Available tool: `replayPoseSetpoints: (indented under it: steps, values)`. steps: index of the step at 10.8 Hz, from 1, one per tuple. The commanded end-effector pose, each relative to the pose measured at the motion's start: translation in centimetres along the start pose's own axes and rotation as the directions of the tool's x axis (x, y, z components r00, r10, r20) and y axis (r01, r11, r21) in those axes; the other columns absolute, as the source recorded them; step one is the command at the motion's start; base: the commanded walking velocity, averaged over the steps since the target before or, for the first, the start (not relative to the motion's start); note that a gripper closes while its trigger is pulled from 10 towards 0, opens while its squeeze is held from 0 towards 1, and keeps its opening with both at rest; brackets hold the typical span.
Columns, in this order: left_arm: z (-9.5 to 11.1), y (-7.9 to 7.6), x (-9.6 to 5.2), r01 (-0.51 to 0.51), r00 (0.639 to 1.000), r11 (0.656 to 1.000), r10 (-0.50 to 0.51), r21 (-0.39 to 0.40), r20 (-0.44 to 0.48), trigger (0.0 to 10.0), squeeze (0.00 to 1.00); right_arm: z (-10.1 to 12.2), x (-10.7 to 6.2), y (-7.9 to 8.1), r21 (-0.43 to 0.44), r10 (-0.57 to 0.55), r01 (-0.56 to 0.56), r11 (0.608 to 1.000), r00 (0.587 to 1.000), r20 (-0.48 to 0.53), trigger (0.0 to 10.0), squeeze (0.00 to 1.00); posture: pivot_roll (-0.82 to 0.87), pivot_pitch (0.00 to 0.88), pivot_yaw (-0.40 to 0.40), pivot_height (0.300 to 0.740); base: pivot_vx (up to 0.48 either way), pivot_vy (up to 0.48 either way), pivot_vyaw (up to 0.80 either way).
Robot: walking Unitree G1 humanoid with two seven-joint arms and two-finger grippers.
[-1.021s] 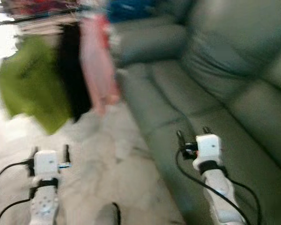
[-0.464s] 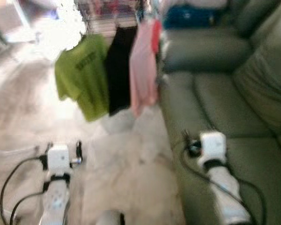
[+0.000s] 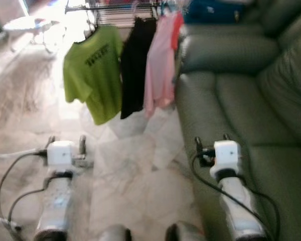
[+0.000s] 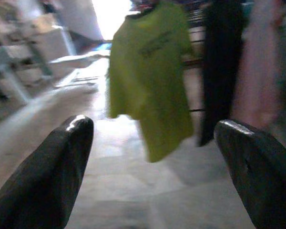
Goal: Hang hanger
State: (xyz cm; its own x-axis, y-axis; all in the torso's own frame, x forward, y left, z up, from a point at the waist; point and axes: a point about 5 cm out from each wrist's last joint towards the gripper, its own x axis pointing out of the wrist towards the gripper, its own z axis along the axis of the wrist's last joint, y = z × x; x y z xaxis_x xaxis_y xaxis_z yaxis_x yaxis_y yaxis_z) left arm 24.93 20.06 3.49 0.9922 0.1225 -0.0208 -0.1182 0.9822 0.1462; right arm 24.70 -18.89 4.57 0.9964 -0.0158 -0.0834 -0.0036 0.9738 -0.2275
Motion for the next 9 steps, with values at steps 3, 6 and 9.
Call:
replayPoseSetpoints:
  steps: [3, 6, 9]
  values:
    - [0.5, 0.2, 0.0, 0.005, 1.0, 1.0, -0.006, 0.031, 0.024, 10.0, 0.0, 0.3, 0.6, 0.2, 0.005, -0.059, 0.059, 0.998, 0.998, 0.012, 10.0, 0.0, 0.0, 0.107, 0.006, 0.74, 0.08, 0.421, 0.0]
    - [1.3, -0.2, -0.4, 0.011, 0.999, 0.999, -0.013, 0.039, 0.053, 10.0, 0.0, 0.1, 0.6, 0.3, 0.026, -0.077, 0.078, 0.997, 0.997, -0.012, 10.0, 0.0, 0.01, 0.105, 0.005, 0.74, 0.381, 0.288, 0.0]
    - [1.9, -0.2, -0.5, 0.008, 0.998, 0.999, -0.011, 0.038, 0.058, 10.0, 0.0, 0.1, 0.4, 0.6, 0.101, -0.037, 0.036, 0.994, 0.999, 0.007, 10.0, 0.0, 0.01, 0.104, 0.007, 0.74, 0.404, 0.259, 0.0]
